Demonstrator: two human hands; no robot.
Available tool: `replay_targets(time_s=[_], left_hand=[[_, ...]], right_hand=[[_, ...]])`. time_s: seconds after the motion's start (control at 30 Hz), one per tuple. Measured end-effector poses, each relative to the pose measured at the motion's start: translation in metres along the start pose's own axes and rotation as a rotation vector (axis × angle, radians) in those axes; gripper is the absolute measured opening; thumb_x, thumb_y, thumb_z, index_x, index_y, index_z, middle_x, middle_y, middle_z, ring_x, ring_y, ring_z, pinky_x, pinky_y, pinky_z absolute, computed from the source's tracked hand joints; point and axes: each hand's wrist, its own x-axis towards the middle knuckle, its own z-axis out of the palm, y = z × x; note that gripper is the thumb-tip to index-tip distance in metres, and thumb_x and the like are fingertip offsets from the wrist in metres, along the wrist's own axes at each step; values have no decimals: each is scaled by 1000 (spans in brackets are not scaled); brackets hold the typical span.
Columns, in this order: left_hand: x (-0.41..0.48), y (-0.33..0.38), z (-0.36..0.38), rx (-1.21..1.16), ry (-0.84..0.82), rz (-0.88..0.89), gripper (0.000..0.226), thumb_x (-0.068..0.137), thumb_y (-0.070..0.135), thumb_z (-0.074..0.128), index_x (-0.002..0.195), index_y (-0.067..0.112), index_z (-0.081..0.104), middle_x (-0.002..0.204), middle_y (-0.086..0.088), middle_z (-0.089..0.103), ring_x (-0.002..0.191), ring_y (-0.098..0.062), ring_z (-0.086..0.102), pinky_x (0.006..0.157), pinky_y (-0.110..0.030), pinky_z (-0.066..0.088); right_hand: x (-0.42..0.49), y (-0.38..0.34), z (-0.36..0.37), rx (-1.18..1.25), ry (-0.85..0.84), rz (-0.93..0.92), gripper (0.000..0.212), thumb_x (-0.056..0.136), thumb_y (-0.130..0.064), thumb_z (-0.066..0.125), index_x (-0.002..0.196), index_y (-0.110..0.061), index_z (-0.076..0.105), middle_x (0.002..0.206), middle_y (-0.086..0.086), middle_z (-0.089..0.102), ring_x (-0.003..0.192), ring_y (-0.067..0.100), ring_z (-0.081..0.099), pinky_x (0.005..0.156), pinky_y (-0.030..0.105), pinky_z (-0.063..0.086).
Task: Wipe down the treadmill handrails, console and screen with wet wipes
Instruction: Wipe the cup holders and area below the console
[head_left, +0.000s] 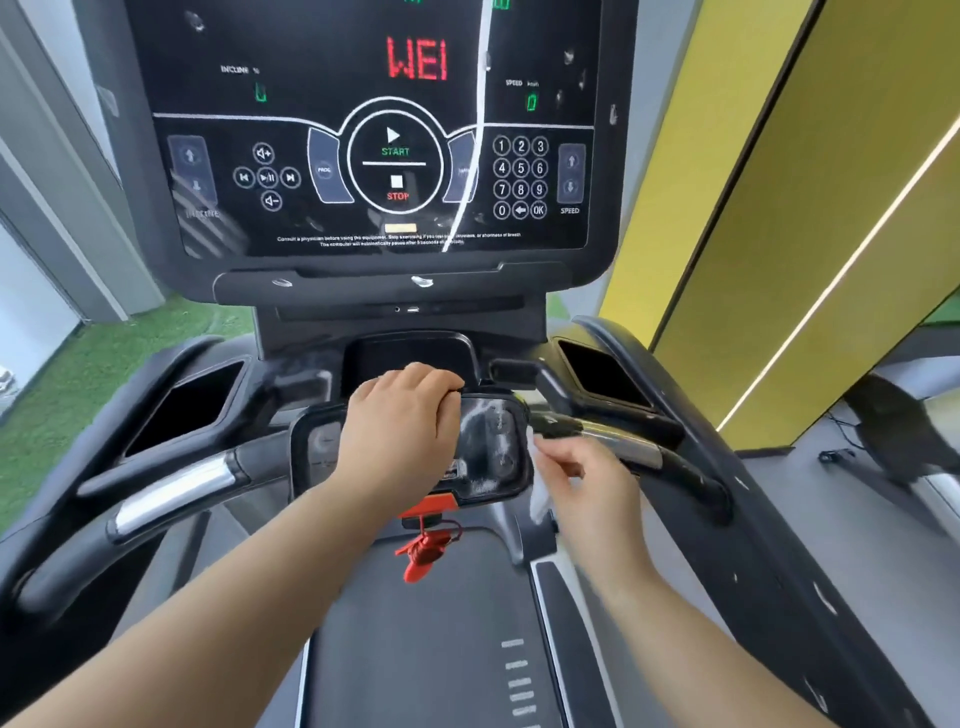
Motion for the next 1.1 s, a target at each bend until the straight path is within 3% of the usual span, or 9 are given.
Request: replay_targets(time_s=[0.17, 0.3, 0.43, 0.53, 0.6, 0.67, 0.73, 0.87, 1.1], left_hand=[[-2, 4, 5, 20, 13, -31, 51, 88, 38, 23, 108, 20, 66, 108, 1, 66, 99, -27, 60, 91, -38, 38], [0, 6, 7, 34, 39, -44, 50, 88, 38, 23, 107, 20, 66, 106, 1, 66, 98, -26, 59, 91, -38, 37], [1, 10, 10, 63, 55, -80, 50, 87, 38, 20, 103, 21, 64, 100, 2, 65, 95, -26, 58, 90, -38, 35], [5, 17, 13, 86, 17, -68, 48, 88, 38, 21, 104, 22, 63, 101, 4, 64, 97, -25, 56, 90, -38, 34], [9, 23, 17, 82, -9, -9, 51, 88, 38, 20, 108, 22, 64, 105, 3, 65, 100, -25, 58, 90, -38, 36], [13, 30, 20, 88, -33, 5, 58, 87, 41, 14, 111, 25, 65, 109, 5, 65, 102, -24, 58, 90, -37, 35], [15, 31, 24, 103, -30, -33, 57, 88, 41, 14, 112, 28, 64, 111, 8, 65, 104, -22, 57, 91, -36, 32], [12, 27, 27, 96, 34, -18, 56, 88, 42, 16, 106, 28, 67, 102, 7, 66, 95, -22, 60, 86, -34, 31], [21, 36, 26, 180, -21, -112, 54, 91, 41, 12, 105, 28, 63, 98, 9, 60, 90, -17, 50, 79, -28, 20]], right_hand=[[-1, 8, -3, 9, -54, 57, 13, 90, -14, 63, 91, -27, 68, 92, -9, 68, 88, 0, 60, 77, 8, 43], [-1, 6, 0, 39, -34, 56, 10, 91, -15, 62, 93, -21, 69, 91, -6, 67, 87, 5, 60, 75, 7, 41], [-10, 6, -14, 84, -203, 146, 28, 91, -11, 61, 80, -37, 60, 85, -17, 65, 82, -4, 60, 71, 3, 40], [13, 1, -36, 59, -99, -64, 17, 88, -12, 65, 84, -29, 68, 85, -14, 66, 81, -3, 61, 73, 7, 42], [35, 3, -47, -97, -3, -326, 12, 87, -7, 65, 93, -14, 73, 85, -5, 64, 76, 2, 59, 72, 10, 45], [52, 11, -46, -259, -41, -461, 13, 86, -1, 65, 95, -7, 73, 87, 1, 63, 78, 9, 59, 75, 20, 49], [61, 19, -37, -359, -132, -531, 13, 82, 0, 68, 93, -5, 74, 89, 5, 66, 83, 20, 62, 79, 31, 52], [70, 30, -37, -336, -196, -639, 15, 79, -8, 65, 89, -3, 75, 82, 6, 69, 77, 23, 64, 76, 23, 47], [73, 17, -21, -336, -222, -627, 16, 82, -8, 60, 86, -5, 75, 77, 6, 68, 73, 24, 63, 69, 31, 53]])
